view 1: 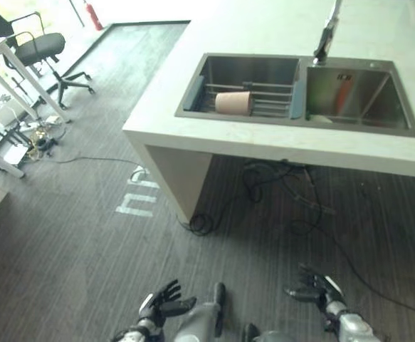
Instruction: Place the dishes in the dishwasher.
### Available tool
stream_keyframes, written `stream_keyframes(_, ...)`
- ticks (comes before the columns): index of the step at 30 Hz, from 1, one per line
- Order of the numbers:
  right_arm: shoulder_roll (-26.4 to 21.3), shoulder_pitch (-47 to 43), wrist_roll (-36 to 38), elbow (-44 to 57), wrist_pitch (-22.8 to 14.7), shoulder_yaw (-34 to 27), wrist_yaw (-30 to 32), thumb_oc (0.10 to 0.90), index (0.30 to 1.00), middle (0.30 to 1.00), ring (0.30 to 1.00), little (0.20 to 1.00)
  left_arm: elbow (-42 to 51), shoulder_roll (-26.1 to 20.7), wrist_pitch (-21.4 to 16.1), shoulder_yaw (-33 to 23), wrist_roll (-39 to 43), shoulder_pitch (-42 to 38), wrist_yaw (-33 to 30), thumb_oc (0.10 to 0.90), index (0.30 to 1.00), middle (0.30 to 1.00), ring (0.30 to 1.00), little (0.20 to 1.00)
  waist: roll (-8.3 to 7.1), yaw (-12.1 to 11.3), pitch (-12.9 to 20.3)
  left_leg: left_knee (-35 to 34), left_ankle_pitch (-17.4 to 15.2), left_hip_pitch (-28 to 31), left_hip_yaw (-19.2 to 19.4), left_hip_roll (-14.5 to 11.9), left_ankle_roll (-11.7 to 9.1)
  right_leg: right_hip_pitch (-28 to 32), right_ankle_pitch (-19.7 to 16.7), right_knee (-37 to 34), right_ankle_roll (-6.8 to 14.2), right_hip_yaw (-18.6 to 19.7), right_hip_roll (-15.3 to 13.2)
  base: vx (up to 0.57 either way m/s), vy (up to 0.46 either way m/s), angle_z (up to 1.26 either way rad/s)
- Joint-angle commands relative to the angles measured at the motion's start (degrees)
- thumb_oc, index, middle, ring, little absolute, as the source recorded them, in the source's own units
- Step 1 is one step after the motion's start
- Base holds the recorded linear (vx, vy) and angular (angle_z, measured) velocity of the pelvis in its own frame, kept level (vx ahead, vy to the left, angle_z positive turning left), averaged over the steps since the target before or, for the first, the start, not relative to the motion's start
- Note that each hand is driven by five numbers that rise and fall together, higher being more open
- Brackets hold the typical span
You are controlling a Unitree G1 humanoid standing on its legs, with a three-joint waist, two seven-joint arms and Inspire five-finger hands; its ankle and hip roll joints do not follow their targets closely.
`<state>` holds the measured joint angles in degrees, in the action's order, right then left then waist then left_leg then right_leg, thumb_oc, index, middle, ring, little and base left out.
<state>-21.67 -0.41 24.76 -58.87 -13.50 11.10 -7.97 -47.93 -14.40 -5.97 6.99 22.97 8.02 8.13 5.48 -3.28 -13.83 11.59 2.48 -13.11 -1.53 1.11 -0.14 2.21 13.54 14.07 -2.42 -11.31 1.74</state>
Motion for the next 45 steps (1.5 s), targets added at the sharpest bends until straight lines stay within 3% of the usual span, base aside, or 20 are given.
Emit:
stream_keyframes(1,0.0,-1.1,0.4,2.6,-6.0,-2.8,-0.8,0.8,0.9,0.9,0.9,0.9,0.9,-1.2,-4.6,-0.2,-2.5,-1.4,0.2,0.8,0.9,0.9,0.9,0.9,-1.41,-1.3,1.0,5.6,-10.8,2.5,0.5,1.6,-0.8,-3.9,-0.3,3.1,6.2,-0.1,-4.2,0.17,0.148,-0.11)
stream_keyframes(5,0.5,-1.6,-1.9,-1.7,-7.3,-3.4,-2.2,0.8,0.9,0.9,0.9,0.9,-1.4,-1.5,-5.5,0.0,-0.6,-2.3,0.0,0.8,0.9,0.9,0.9,0.9,-1.55,-1.3,1.1,5.6,-12.2,4.7,1.0,1.9,0.8,-3.5,-1.0,3.1,6.3,-0.8,-4.5,0.13,0.136,-0.33)
stream_keyframes(8,0.9,-2.3,-2.4,-2.5,-7.9,-3.7,-2.4,0.8,0.9,0.9,0.9,0.9,-2.3,-1.6,-5.6,-0.3,-0.2,-2.5,0.1,0.8,0.9,0.9,0.9,0.9,-0.86,-1.5,0.9,5.6,-13.4,6.1,2.0,1.3,2.7,-2.2,-5.0,4.9,7.4,-3.0,-4.0,0.11,0.155,-0.39)
stream_keyframes(10,1.0,-2.5,-2.7,-1.4,-8.1,-3.5,-2.5,0.8,0.9,0.9,0.9,0.9,-2.2,-1.7,-5.9,-0.2,-0.2,-2.6,-0.5,0.8,0.9,0.9,0.9,0.9,-0.59,-1.4,0.1,5.6,-13.9,6.5,2.4,1.5,4.5,-6.4,-7.4,16.5,9.0,-2.6,-5.1,0.07,0.181,-0.62)
stream_keyframes(11,0.7,-2.4,-2.4,-0.5,-8.5,-3.4,-3.4,0.8,0.9,0.9,0.9,0.9,-3.0,-1.9,-6.6,-0.1,-0.1,-2.5,-2.0,0.8,0.9,0.9,0.9,0.9,0.17,-1.0,-1.2,5.6,-14.8,8.1,2.6,1.3,5.7,-11.7,-11.0,28.3,9.8,-3.4,-7.7,0.1,0.12,-0.62)
stream_keyframes(12,0.7,-2.4,-2.3,-0.5,-8.6,-3.3,-3.5,0.8,0.9,0.9,0.9,0.9,-3.0,-1.9,-6.6,-0.1,0.0,-2.5,-2.2,0.8,0.9,0.9,0.9,0.9,0.18,-1.1,-1.3,5.6,-14.9,8.2,2.6,1.3,5.7,-12.3,-11.4,29.0,9.9,-3.4,-8.1,0.21,0.063,-0.59)
stream_keyframes(15,0.4,-3.1,-2.3,-0.3,-8.7,-3.0,-3.9,0.8,0.9,0.9,0.9,0.9,-3.5,-1.9,-6.6,-0.4,0.0,-2.5,-2.9,0.8,0.9,0.9,0.9,0.9,-0.64,-0.3,-2.5,5.6,-17.0,11.3,4.2,1.3,4.6,-12.7,-12.9,16.7,10.3,-4.5,-12.0,0.23,-0.138,-0.39)
stream_keyframes(17,0.6,-3.3,-2.3,-0.5,-8.5,-3.4,-3.7,0.8,0.9,0.9,0.9,0.9,-3.5,-2.1,-6.7,-0.2,-0.7,-2.7,-3.1,0.8,0.9,0.9,0.9,0.9,-1.89,0.6,-2.5,5.6,-18.5,12.4,3.3,2.0,4.2,-12.5,-17.0,5.9,11.8,-2.6,-13.6,0.27,-0.245,-0.7)
stream_keyframes(19,0.9,-3.5,-3.2,-1.1,-8.4,-4.0,-3.7,0.8,0.9,0.9,0.9,0.9,-3.8,-2.4,-7.0,0.2,-0.9,-2.8,-3.5,0.8,0.9,0.9,0.9,0.9,-3.15,1.5,-2.7,5.6,-21.0,14.2,2.3,2.6,4.0,-15.2,-20.3,3.1,13.7,0.8,-17.0,0.34,-0.279,0.18)
stream_keyframes(23,1.3,-3.2,-5.6,-0.9,-6.4,-3.2,-4.1,0.8,0.9,0.9,0.9,0.9,-2.4,-2.9,-4.7,-0.5,-0.6,-1.7,-5.2,0.8,0.9,0.9,0.9,0.9,-4.02,0.0,-1.6,5.6,-20.1,16.0,3.7,0.4,1.9,-12.2,-14.1,3.1,13.8,-2.4,-17.8,0.46,-0.372,0.28)
stream_keyframes(27,0.6,-3.0,-6.0,-0.9,-5.4,-2.0,-3.4,0.8,0.9,0.9,0.9,0.9,-2.3,-1.7,-4.0,-0.1,-1.8,-1.1,-5.8,0.8,0.9,0.9,0.9,0.9,-4.78,-0.2,-0.8,5.6,-18.5,18.0,4.0,-0.9,-0.5,-9.6,-9.3,3.1,10.7,-3.1,-15.3,0.32,-0.233,-0.07)
stream_keyframes(28,-0.1,-3.1,-5.8,-1.1,-5.0,-1.9,-3.1,0.8,0.9,0.9,0.9,0.9,-2.1,-1.3,-4.1,0.4,-1.2,-1.2,-6.2,0.8,0.9,0.9,0.9,0.9,-5.38,-0.5,-0.8,5.9,-13.6,18.3,4.5,-0.9,-1.5,-8.6,-7.6,3.1,9.3,-2.7,-14.9,0.25,-0.215,0.09)
stream_keyframes(30,-1.2,-2.8,-7.0,-1.2,-5.1,-1.9,-3.5,0.8,0.9,0.9,0.9,0.9,-1.8,-0.7,-4.5,0.7,-1.1,-1.2,-6.1,0.8,0.9,0.9,0.9,0.9,-5.4,-0.8,-1.4,14.8,-9.7,13.3,5.5,-1.2,-2.5,-7.2,-5.9,3.1,7.4,-3.3,-14.4,0.15,-0.158,0.25)
stream_keyframes(32,-2.0,-2.1,-7.6,-1.3,-5.2,-2.7,-2.4,0.8,0.9,0.9,0.9,0.9,-0.5,-1.0,-3.2,1.1,-2.2,-1.6,-5.0,0.8,0.9,0.9,0.9,0.9,-5.16,-0.8,-2.2,21.3,-7.0,6.7,7.7,-2.7,-3.0,-6.2,-4.6,3.1,6.0,-4.6,-14.4,0.07,-0.084,0.24)
stream_keyframes(34,-2.1,-2.0,-6.3,-2.0,-5.3,-3.3,-1.7,0.8,0.9,0.9,0.9,0.9,-0.8,-1.1,-3.1,1.5,-2.9,-1.8,-4.5,0.8,0.9,0.9,0.9,0.9,-4.76,-1.0,-2.7,17.9,-7.9,5.7,8.8,-4.1,-2.7,-5.4,-4.0,3.1,6.2,-5.2,-14.3,0.1,0.036,0.37)
stream_keyframes(35,-2.0,-2.1,-6.0,-3.0,-5.3,-3.8,-1.6,0.8,0.9,0.9,0.9,0.9,-1.7,-0.8,-3.4,1.7,-3.2,-1.9,-4.6,0.8,0.9,0.9,0.9,0.9,-4.56,-0.9,-2.3,10.7,-8.0,7.2,9.7,-4.9,-2.6,-5.4,-3.7,3.1,6.9,-5.6,-14.5,0.17,0.185,0.5)
stream_keyframes(37,-2.0,-2.2,-6.3,-4.0,-5.5,-4.1,-1.4,0.8,0.9,0.9,0.9,0.9,-3.0,-0.8,-4.0,2.1,-3.5,-2.5,-4.7,0.8,0.9,0.9,0.9,0.9,-2.4,-0.9,-2.2,5.6,-7.2,4.8,9.2,-8.4,-4.3,-4.7,-3.0,3.1,7.8,-6.2,-13.3,0.18,0.306,0.08)
stream_keyframes(38,-2.2,-1.8,-5.8,-5.3,-6.5,-4.3,-1.2,0.8,0.9,0.9,0.9,0.9,-4.4,-0.4,-4.6,2.4,-4.8,-3.4,-4.4,0.8,0.9,0.9,0.9,0.9,-0.99,-1.0,-2.4,5.6,-4.0,0.5,9.3,-11.6,-6.0,-3.4,-1.9,3.1,7.8,-6.8,-12.8,0.11,0.248,-0.07)
stream_keyframes(41,-1.5,-1.0,-6.6,-6.0,-7.0,-4.6,-0.6,0.8,0.9,0.9,0.9,0.9,-6.1,0.0,-4.6,1.8,-7.0,-4.4,-3.3,0.8,0.9,0.9,0.9,0.9,-0.8,-0.8,-2.2,5.6,-5.2,0.7,10.8,-12.5,-6.1,-1.9,-1.2,3.1,8.5,-8.5,-14.1,0.12,0.276,0.4)
stream_keyframes(45,0.2,-1.0,-6.1,-8.4,-7.1,-5.1,-0.7,0.8,0.9,0.9,0.9,0.9,-9.3,0.1,-5.5,1.7,-7.0,-6.1,-5.4,0.8,0.9,0.9,0.9,0.9,-0.85,-1.4,-0.9,5.6,-9.6,5.4,8.1,-8.3,-3.3,0.5,-2.2,3.1,9.1,-9.0,-14.8,0.15,0.377,-0.23)
